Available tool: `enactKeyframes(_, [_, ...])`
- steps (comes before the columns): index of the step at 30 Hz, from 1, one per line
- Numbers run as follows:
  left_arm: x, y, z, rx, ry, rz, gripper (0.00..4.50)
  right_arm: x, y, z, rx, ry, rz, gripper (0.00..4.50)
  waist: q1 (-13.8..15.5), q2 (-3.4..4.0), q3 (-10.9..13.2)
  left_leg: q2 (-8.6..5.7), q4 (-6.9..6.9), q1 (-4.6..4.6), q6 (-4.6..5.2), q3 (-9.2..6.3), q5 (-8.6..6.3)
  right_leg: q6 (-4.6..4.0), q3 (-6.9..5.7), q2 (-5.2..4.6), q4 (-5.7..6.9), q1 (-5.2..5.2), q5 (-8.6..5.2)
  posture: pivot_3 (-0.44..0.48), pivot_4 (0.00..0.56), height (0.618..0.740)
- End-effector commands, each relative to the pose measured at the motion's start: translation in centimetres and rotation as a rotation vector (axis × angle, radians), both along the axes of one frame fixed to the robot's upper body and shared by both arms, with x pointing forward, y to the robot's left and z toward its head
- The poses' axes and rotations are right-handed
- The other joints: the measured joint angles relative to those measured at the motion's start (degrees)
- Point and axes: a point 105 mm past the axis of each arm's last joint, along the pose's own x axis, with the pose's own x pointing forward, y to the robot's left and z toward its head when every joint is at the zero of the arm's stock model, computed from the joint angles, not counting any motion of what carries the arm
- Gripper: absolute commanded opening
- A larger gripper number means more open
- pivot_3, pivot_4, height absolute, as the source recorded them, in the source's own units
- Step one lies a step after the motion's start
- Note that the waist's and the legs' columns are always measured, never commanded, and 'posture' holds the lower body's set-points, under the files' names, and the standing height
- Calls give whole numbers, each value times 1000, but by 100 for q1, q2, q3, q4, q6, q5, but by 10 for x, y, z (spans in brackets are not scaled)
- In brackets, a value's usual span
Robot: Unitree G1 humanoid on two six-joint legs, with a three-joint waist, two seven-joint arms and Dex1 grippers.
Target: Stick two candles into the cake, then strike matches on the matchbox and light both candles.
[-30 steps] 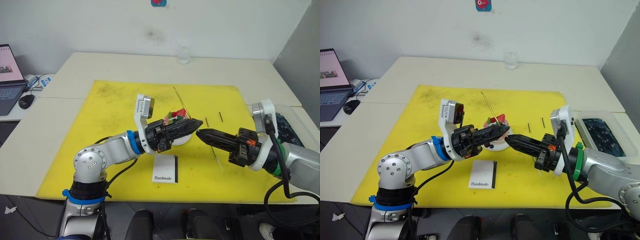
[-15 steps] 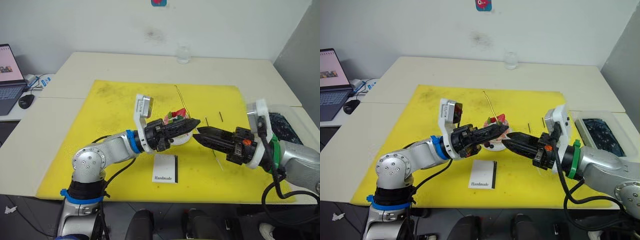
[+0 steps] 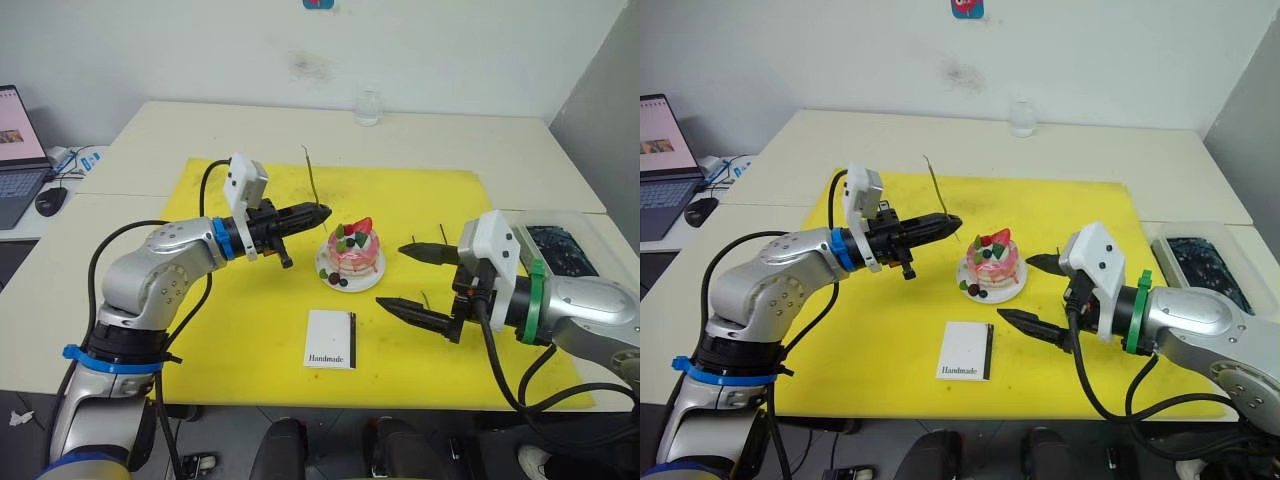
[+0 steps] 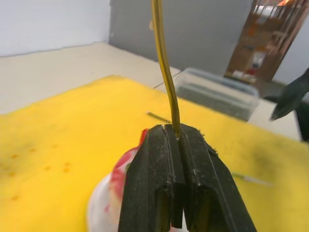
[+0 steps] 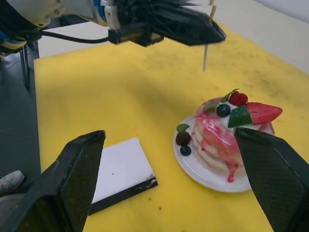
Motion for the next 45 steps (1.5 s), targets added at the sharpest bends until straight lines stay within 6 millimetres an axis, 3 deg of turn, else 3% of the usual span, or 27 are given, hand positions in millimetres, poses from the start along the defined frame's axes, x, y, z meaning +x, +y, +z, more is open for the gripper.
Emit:
enactKeyframes(1, [1,-5,6,17,-79,-33,0,-2,5,4,-10,-66,3,4480,-1,0,0,2,1,-2,0,0,0,1,0,-5,0,-1,0,0,150,740])
enactKeyframes(35, [21,-16,-38,91,-163,20,0,1,8,-3,-31,-93,-33,4480,-7,0,0,-3,8,-2,1,1,1,11,-3,-10,16,-2,3,0,150,740])
enactKeyframes(45, [20,-19,-67,120,-135,28,0,-1,10,-5,-36,-84,-29,4480,-7,0,0,-3,10,0,1,1,1,12,-2,-9,18,0,4,0,150,740])
